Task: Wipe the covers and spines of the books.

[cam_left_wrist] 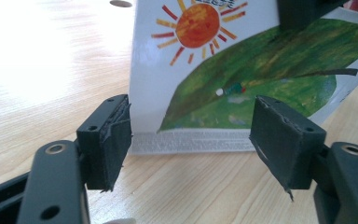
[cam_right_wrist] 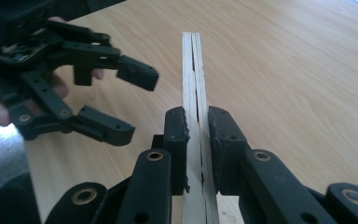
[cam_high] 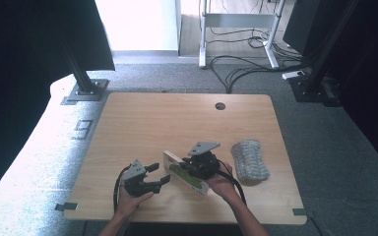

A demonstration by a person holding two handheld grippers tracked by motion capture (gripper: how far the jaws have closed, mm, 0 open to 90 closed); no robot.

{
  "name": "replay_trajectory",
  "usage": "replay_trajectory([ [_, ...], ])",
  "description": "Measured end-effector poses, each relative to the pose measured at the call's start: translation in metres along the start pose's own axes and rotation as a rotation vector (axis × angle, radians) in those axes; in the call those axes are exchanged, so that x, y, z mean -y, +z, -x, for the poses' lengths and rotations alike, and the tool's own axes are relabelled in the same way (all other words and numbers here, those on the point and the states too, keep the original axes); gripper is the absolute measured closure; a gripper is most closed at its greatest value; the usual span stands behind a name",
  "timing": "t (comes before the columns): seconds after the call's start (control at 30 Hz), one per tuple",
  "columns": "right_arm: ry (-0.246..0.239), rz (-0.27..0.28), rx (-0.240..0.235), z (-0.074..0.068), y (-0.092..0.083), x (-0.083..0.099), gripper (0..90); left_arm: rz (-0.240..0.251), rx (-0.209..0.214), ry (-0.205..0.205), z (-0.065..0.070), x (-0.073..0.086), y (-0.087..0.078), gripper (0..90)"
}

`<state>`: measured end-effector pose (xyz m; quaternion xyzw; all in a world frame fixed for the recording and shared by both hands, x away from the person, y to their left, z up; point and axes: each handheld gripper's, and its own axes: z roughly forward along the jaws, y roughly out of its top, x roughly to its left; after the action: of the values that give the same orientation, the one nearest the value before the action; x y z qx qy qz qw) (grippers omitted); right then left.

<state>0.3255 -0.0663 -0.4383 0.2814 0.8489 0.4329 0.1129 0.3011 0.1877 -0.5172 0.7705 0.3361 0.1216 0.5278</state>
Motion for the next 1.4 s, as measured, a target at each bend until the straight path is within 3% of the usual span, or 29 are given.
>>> replay_trajectory([
  [0.33,-0.072,-0.011,-0.087,-0.006,-0.001,0.003,77.4,-0.03,0.036,0.018,-0.005,0.001,0.005,25.2],
  [0.73,-0.162,-0.03,-0.148,-0.015,0.005,0.001,77.2,-0.015,0.094,0.066,-0.004,-0.004,0.004,23.9],
  [1.1,-0.181,-0.021,-0.169,-0.014,0.007,0.0,76.9,-0.017,0.127,0.096,-0.004,-0.005,0.01,22.4],
  [1.23,-0.181,-0.008,-0.156,-0.013,0.007,0.001,75.0,-0.013,0.11,0.107,-0.003,-0.004,0.008,26.2],
  [1.4,-0.157,0.017,-0.142,-0.009,0.001,0.007,66.5,-0.003,0.095,0.125,-0.002,-0.001,0.005,29.6],
])
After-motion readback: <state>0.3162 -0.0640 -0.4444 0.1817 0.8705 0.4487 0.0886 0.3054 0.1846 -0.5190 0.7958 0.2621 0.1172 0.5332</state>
